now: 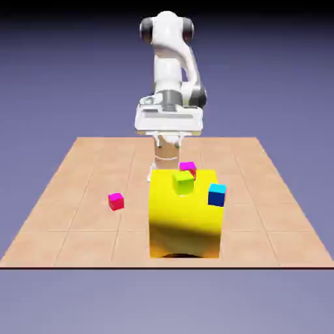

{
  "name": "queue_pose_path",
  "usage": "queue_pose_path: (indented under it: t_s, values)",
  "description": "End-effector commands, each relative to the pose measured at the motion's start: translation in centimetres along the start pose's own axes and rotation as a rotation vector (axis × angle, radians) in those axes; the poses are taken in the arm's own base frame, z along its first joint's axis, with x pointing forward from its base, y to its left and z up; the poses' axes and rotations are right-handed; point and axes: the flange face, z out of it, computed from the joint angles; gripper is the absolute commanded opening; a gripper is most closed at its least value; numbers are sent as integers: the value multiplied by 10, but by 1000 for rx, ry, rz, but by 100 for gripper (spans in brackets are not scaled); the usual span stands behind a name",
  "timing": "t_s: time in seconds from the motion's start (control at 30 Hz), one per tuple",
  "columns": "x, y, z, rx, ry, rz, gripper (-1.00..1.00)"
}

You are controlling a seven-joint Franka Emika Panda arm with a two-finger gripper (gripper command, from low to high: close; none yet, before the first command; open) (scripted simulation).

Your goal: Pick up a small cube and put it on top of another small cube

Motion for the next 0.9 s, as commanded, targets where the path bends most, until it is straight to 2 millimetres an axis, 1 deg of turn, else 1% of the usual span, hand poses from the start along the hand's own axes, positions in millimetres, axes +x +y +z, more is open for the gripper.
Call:
queue_pose_path:
  t_s: [0.0,0.1,0.17,0.3,0.37,0.47,0.53,0.63,0.7,0.83,0.87]
  values:
    - [7,17,14,-55,-39,49,0]
    - [23,72,51,-215,-157,201,0]
    - [29,111,72,-317,-236,306,0]
    - [31,194,102,-505,-394,524,0]
    - [27,237,110,-592,-473,637,0]
    - [15,299,116,-711,-591,811,0]
    - [4,338,115,-783,-668,930,0]
    - [-16,393,108,-879,-782,1112,0]
    - [-17,395,107,-882,-785,1118,0]
    - [-65,412,142,-880,-785,1118,0]
    - [-70,414,145,-882,-784,1118,0]
